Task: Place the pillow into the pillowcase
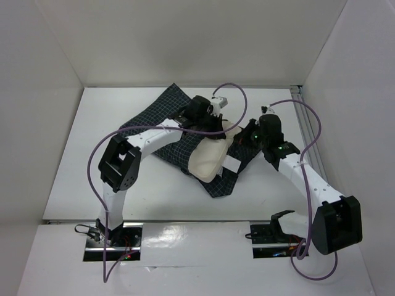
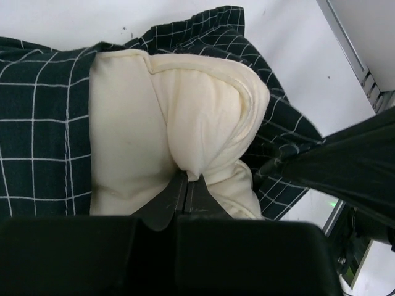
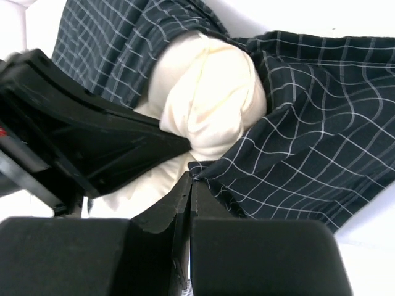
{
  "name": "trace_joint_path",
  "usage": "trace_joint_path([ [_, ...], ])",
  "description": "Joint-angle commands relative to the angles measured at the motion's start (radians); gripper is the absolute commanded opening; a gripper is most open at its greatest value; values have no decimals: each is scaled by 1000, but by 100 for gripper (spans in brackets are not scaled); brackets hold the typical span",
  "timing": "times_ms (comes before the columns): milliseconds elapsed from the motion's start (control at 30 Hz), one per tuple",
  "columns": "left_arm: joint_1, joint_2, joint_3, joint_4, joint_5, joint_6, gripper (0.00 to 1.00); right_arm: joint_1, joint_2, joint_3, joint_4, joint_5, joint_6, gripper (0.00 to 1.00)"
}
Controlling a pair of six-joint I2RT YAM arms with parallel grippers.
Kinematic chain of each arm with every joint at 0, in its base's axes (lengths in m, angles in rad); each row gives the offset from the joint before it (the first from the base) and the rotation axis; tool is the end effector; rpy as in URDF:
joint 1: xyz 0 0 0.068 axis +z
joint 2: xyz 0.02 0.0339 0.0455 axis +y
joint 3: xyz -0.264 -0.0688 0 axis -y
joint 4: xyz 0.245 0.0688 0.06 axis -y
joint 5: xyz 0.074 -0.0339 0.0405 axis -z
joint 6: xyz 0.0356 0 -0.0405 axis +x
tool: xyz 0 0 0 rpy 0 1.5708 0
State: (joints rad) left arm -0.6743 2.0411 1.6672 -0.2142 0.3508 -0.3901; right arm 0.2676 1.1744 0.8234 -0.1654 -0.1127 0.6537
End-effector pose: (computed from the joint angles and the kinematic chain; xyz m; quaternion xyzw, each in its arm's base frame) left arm 0.3665 -0.3086 0.2556 0.2045 0.8478 -0.3683 0.3222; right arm 0.2534 0.0736 0.2751 0.1377 0.8523 0.2669 0.4283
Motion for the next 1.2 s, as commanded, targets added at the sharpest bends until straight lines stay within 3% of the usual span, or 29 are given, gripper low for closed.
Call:
trace_joint_path([
  [0, -2, 41, -168, -266, 59, 62, 0, -33, -84, 91, 463, 55, 41, 0],
  [200, -2, 31, -219, -246, 50, 62, 0, -33, -84, 112, 552, -43, 15, 0],
  [333, -2, 82, -150, -246, 72, 51, 0, -33, -105, 112, 590, -181, -5, 0],
  [567, -2, 158, -92, -246, 100, 51, 0, -33, -156, 163, 527, -294, -78, 0],
  [833, -2, 197, -57, -255, 140, 69, 0, -33, -154, 183, 521, -268, -112, 0],
  [1167, -2, 168, -145, -255, 198, 92, 0, -33, -35, 212, 597, -248, -163, 0],
])
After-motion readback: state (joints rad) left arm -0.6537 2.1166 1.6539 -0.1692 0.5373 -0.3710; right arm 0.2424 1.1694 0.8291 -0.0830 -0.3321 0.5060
